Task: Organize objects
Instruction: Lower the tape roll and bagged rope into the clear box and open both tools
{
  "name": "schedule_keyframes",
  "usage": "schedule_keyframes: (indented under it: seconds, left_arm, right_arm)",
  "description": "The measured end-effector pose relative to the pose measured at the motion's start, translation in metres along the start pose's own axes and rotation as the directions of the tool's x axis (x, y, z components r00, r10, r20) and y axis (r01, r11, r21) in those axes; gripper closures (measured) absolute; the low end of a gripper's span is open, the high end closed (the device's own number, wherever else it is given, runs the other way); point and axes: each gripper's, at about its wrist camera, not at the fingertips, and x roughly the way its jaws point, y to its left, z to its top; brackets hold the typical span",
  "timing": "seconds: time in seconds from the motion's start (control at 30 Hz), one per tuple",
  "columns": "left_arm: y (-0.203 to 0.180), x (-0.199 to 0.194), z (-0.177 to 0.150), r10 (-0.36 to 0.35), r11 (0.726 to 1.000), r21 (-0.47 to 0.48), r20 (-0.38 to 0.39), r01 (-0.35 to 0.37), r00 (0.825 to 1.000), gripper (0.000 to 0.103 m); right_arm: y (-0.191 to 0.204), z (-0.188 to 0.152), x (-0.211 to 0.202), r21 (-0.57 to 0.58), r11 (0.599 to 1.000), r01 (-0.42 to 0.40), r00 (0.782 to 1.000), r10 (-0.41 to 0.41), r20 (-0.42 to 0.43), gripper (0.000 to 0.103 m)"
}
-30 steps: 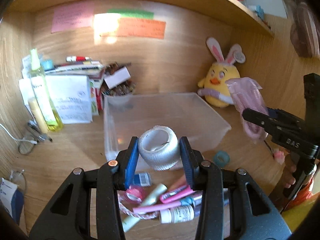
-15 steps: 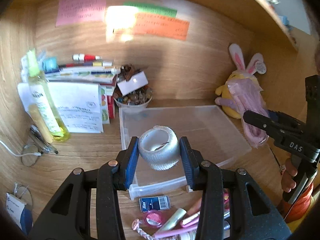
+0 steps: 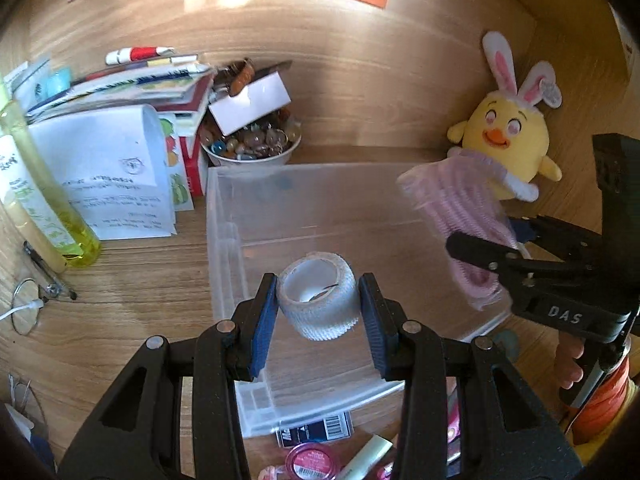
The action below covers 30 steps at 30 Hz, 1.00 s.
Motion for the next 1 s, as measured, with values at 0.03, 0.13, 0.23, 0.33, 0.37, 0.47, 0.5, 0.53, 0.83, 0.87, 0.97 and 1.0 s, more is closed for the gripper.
schedule_keyframes:
  seconds: [0.03, 0.13, 0.23, 0.33, 0.37, 0.47, 0.5, 0.53, 0.83, 0.87, 0.97, 1.0]
  left_arm:
    - [0.0, 0.003, 0.0, -0.013, 1.0, 0.001, -0.01, 0.013, 1.0, 0.063]
    - [-0.005, 0.007, 0.001, -0.001, 1.0, 0.028, -0.012, 0.001, 1.0, 0.062]
    - [-0.011, 0.013, 0.0, 0.023, 0.998, 0.065, -0.018, -0.021, 1.0, 0.062]
    - [-0.016, 0.015, 0.0, 0.037, 0.995, 0.089, -0.022, -0.035, 0.999, 0.062]
    - [-0.017, 0.016, -0.001, 0.041, 0.995, 0.094, -0.024, -0.038, 0.999, 0.062]
    - [-0.018, 0.015, -0.002, 0.045, 0.994, 0.101, -0.023, -0.042, 0.999, 0.062]
    - [-0.018, 0.014, -0.002, 0.046, 0.994, 0.1, -0.024, -0.043, 0.999, 0.061]
    - [-0.018, 0.014, -0.002, 0.045, 0.994, 0.098, -0.024, -0.043, 0.999, 0.06]
    - [-0.018, 0.001, -0.004, 0.05, 0.996, 0.077, 0.008, -0.05, 0.999, 0.032]
    - [-0.018, -0.004, -0.005, 0.052, 0.996, 0.077, 0.025, -0.054, 0.998, 0.03]
    - [-0.019, -0.016, -0.008, 0.075, 0.994, 0.08, 0.058, -0.08, 0.995, 0.019]
    - [-0.019, -0.022, -0.01, 0.086, 0.992, 0.08, 0.074, -0.092, 0.993, 0.017]
  right_arm:
    - [0.0, -0.001, 0.004, 0.0, 1.0, -0.002, 1.0, 0.002, -0.013, 0.051]
    - [-0.001, -0.002, 0.013, 0.002, 1.0, -0.018, 0.999, 0.018, -0.048, 0.051]
    - [0.004, -0.003, 0.016, -0.027, 1.0, 0.009, 0.998, -0.011, -0.056, 0.051]
    - [0.01, -0.004, 0.02, -0.057, 0.998, 0.01, 0.997, -0.014, -0.075, 0.051]
    - [0.012, -0.005, 0.021, -0.066, 0.998, 0.015, 0.997, -0.021, -0.081, 0.05]
    - [0.013, -0.008, 0.021, -0.067, 0.998, 0.009, 0.996, -0.015, -0.088, 0.048]
    - [0.013, -0.008, 0.021, -0.065, 0.998, 0.005, 0.996, -0.011, -0.091, 0.048]
    - [0.013, -0.008, 0.02, -0.065, 0.998, 0.003, 0.996, -0.009, -0.09, 0.048]
    - [0.027, -0.008, -0.002, -0.126, 0.99, 0.064, 0.998, -0.066, -0.015, 0.038]
    - [0.028, -0.009, -0.008, -0.124, 0.99, 0.07, 0.997, -0.071, -0.002, 0.034]
    - [0.032, -0.012, -0.023, -0.126, 0.988, 0.089, 0.996, -0.084, 0.04, 0.028]
    - [0.032, -0.014, -0.029, -0.123, 0.988, 0.091, 0.995, -0.085, 0.053, 0.027]
